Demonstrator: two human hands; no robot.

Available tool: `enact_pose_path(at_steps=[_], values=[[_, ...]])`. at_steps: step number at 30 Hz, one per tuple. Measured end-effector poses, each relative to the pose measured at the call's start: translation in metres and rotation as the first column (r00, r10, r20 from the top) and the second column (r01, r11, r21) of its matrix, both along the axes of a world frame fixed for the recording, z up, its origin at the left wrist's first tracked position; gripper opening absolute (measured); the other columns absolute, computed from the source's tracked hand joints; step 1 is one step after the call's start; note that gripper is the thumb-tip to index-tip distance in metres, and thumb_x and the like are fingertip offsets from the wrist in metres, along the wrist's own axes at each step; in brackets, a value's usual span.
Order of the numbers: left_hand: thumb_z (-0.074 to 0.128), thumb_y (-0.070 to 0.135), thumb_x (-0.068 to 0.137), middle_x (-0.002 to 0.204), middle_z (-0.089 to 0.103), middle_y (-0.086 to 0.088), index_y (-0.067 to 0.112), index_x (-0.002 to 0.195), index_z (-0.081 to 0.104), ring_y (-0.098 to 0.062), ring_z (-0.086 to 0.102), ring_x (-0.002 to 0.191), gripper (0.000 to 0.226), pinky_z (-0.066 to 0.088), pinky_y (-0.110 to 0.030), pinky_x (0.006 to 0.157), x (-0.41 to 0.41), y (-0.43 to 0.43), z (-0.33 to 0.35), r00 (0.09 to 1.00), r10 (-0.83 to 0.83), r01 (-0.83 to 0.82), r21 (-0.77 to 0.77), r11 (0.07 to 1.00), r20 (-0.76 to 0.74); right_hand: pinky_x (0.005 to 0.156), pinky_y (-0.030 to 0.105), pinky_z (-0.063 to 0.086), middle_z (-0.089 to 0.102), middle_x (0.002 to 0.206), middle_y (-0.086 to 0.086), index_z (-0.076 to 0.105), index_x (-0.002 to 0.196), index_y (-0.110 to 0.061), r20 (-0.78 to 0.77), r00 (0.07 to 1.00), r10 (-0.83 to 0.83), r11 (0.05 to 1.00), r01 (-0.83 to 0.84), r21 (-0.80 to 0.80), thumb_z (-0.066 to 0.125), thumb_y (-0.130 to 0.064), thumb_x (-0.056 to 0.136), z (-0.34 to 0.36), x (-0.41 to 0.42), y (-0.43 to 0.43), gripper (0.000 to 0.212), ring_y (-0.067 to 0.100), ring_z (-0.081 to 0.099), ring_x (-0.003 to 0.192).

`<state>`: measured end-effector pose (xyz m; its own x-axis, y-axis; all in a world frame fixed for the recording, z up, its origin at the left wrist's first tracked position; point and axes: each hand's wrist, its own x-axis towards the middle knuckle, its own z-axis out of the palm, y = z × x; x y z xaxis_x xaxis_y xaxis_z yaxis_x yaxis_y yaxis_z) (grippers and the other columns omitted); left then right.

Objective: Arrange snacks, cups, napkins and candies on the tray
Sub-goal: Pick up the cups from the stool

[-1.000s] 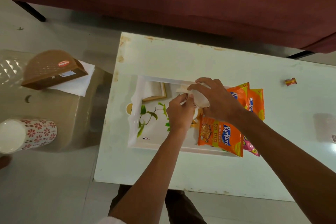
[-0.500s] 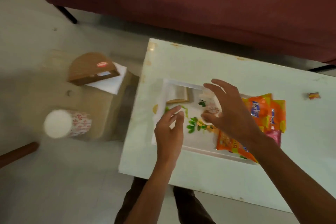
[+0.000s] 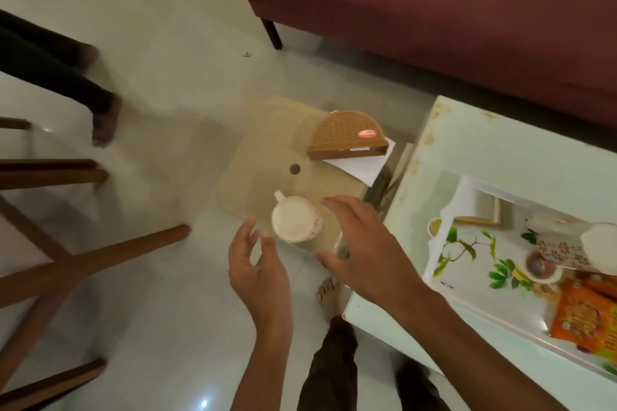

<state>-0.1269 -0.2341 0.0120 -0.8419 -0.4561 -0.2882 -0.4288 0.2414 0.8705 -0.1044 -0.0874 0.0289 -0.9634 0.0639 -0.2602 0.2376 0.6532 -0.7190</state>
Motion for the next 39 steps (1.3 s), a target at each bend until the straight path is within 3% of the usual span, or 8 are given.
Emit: enact_pose_path(at_steps=[5, 9, 13, 18, 24, 30, 34, 39], values=[[0.055, 0.029, 0.100, 0.129, 0.066, 0.002, 0.020, 0.133, 0.061, -0.014, 0.060, 0.121, 0.034, 0.051, -0.042, 0.103, -0.023, -0.004, -0.015, 0.966, -0.083, 0.025, 0.231, 0.973, 0.246, 0.099, 0.033, 0.045, 0.029, 0.150, 0.000, 0.025, 0.149, -0.020, 0.137, 0.986, -0.091, 0.991, 0.076, 0.108, 0.077, -0.048, 0.077, -0.026, -0.034, -0.043, 0.093, 0.021, 0.032, 0.135], [0.048, 0.037, 0.102, 0.118, 0.071, 0.001, 0.025, 0.127, 0.065, -0.017, 0.066, 0.109, 0.033, 0.060, -0.022, 0.080, -0.032, -0.009, -0.023, 0.947, -0.202, 0.150, 0.212, 0.966, 0.248, 0.092, 0.036, 0.052, 0.031, 0.149, 0.000, 0.025, 0.148, -0.021, 0.175, 0.974, -0.145, 0.976, 0.112, 0.188, 0.077, -0.057, 0.073, -0.046, -0.046, -0.065, 0.098, 0.023, 0.036, 0.133], [0.049, 0.037, 0.102, 0.108, 0.072, 0.011, 0.031, 0.115, 0.068, -0.012, 0.068, 0.101, 0.024, 0.052, -0.009, 0.062, -0.040, -0.022, -0.026, 0.936, -0.224, 0.171, 0.205, 0.964, 0.273, 0.093, 0.036, 0.052, 0.035, 0.148, -0.002, 0.024, 0.147, -0.025, 0.183, 0.968, -0.171, 0.967, 0.129, 0.221, 0.078, -0.058, 0.071, -0.061, -0.048, -0.077, 0.099, 0.021, 0.038, 0.131], [0.051, 0.035, 0.101, 0.105, 0.070, 0.018, 0.038, 0.107, 0.066, -0.012, 0.068, 0.101, 0.017, 0.053, -0.018, 0.069, -0.046, -0.031, -0.030, 0.918, -0.264, 0.206, 0.212, 0.955, 0.296, 0.087, 0.034, 0.053, 0.043, 0.141, -0.003, 0.033, 0.144, -0.025, 0.139, 0.966, -0.217, 0.960, 0.185, 0.209, 0.082, -0.054, 0.067, -0.068, -0.047, -0.081, 0.096, 0.020, 0.044, 0.125], [0.051, 0.029, 0.102, 0.111, 0.075, 0.009, 0.026, 0.115, 0.070, -0.012, 0.070, 0.106, 0.023, 0.058, -0.032, 0.087, -0.044, -0.026, -0.024, 0.917, -0.273, 0.198, 0.261, 0.945, 0.292, 0.098, 0.030, 0.044, 0.047, 0.140, -0.004, 0.037, 0.141, -0.024, 0.152, 0.936, -0.319, 0.948, 0.311, 0.075, 0.084, -0.047, 0.066, -0.060, -0.036, -0.068, 0.092, 0.015, 0.046, 0.122], [0.051, 0.029, 0.101, 0.106, 0.078, 0.009, 0.025, 0.118, 0.068, -0.008, 0.073, 0.099, 0.024, 0.058, -0.022, 0.074, -0.024, 0.006, 0.001, 0.887, -0.316, 0.119, 0.496, 0.860, 0.337, 0.081, 0.015, 0.037, 0.051, 0.126, -0.014, 0.042, 0.134, -0.030, 0.100, 0.882, -0.460, 0.887, 0.461, 0.012, 0.083, -0.045, 0.058, -0.030, 0.008, -0.024, 0.088, 0.007, 0.048, 0.109], [0.054, 0.027, 0.100, 0.109, 0.078, 0.005, 0.022, 0.119, 0.070, -0.010, 0.073, 0.102, 0.025, 0.056, -0.033, 0.087, 0.011, 0.053, 0.015, 0.826, -0.435, 0.149, 0.606, 0.782, 0.359, 0.083, 0.012, 0.035, 0.047, 0.123, -0.019, 0.041, 0.134, -0.031, 0.058, 0.874, -0.482, 0.875, 0.476, 0.085, 0.083, -0.040, 0.059, -0.008, 0.060, 0.023, 0.086, 0.002, 0.046, 0.108], [0.057, 0.022, 0.099, 0.108, 0.077, 0.003, 0.020, 0.114, 0.072, -0.012, 0.072, 0.103, 0.021, 0.058, -0.036, 0.091, 0.073, 0.123, 0.020, 0.738, -0.546, 0.187, 0.657, 0.730, 0.397, 0.088, 0.020, 0.037, 0.051, 0.130, -0.004, 0.044, 0.137, -0.020, 0.059, 0.923, -0.380, 0.908, 0.361, 0.213, 0.087, -0.025, 0.058, 0.005, 0.125, 0.096, 0.090, 0.012, 0.047, 0.115]])
